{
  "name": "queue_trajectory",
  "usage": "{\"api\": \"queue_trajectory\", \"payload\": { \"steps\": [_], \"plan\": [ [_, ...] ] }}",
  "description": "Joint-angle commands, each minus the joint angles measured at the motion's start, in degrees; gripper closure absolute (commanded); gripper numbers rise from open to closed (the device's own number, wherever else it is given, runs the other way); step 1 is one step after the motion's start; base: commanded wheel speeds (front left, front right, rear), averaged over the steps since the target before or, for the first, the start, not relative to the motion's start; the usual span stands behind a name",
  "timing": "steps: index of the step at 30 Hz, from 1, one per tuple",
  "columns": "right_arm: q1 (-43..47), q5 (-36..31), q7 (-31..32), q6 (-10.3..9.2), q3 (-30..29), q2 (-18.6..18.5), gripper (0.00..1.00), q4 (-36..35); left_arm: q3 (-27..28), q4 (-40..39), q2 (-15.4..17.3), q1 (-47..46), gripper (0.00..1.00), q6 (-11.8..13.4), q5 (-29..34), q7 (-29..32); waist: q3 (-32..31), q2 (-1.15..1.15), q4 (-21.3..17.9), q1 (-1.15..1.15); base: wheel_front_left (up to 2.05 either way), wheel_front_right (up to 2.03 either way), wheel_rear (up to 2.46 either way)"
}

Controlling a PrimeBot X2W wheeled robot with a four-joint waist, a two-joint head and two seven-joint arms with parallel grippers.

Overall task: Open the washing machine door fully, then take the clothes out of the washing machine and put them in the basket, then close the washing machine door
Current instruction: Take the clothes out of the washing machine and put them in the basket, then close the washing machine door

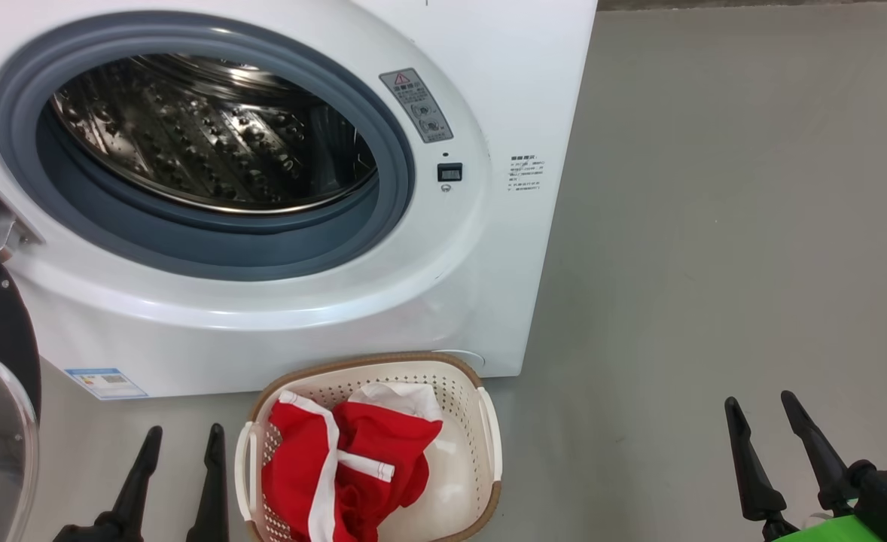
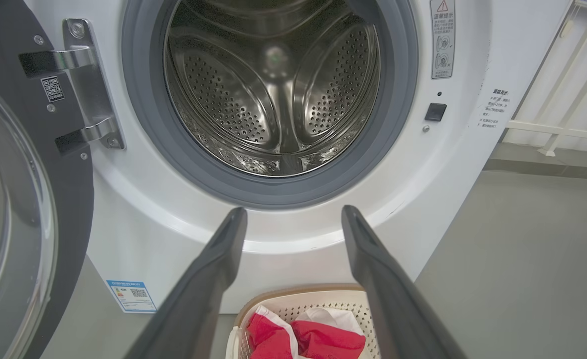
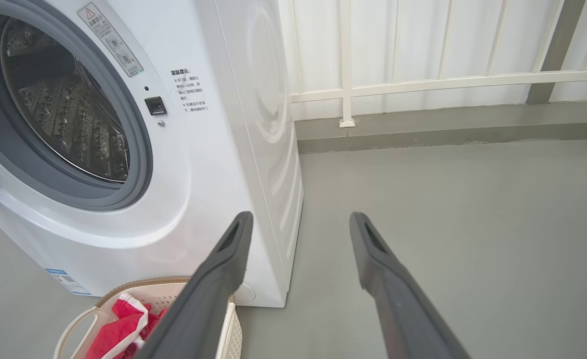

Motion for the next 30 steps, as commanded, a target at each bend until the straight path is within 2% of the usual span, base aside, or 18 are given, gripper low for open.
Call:
{"api": "queue_trajectory", "payload": {
  "steps": [1, 23, 30],
  "plan": [
    [-0.11, 1.21, -0.37, 0.36, 1.03, -0.88, 0.0, -1.62, 1.65, -1.93, 0.38, -0.09, 0.0, 0.49, -0.52, -0.29, -0.13, 0.0, 0.05, 0.0, 0.0, 0.0, 0.0],
    [-0.41, 1.04, -0.37, 0.36, 0.73, -0.74, 0.0, -1.55, 0.79, -3.11, 0.37, 0.17, 0.0, 2.06, -1.6, -0.29, -0.15, 0.0, -0.01, 0.0, 0.0, 0.0, 0.0],
    [-0.22, 1.1, -0.37, 0.36, 0.75, -0.84, 0.0, -1.58, 0.56, -3.39, 0.37, 0.39, 0.0, 2.36, -1.59, -0.29, -0.37, 0.0, 0.06, 0.0, -0.61, 0.61, 0.0]
  ]
}}
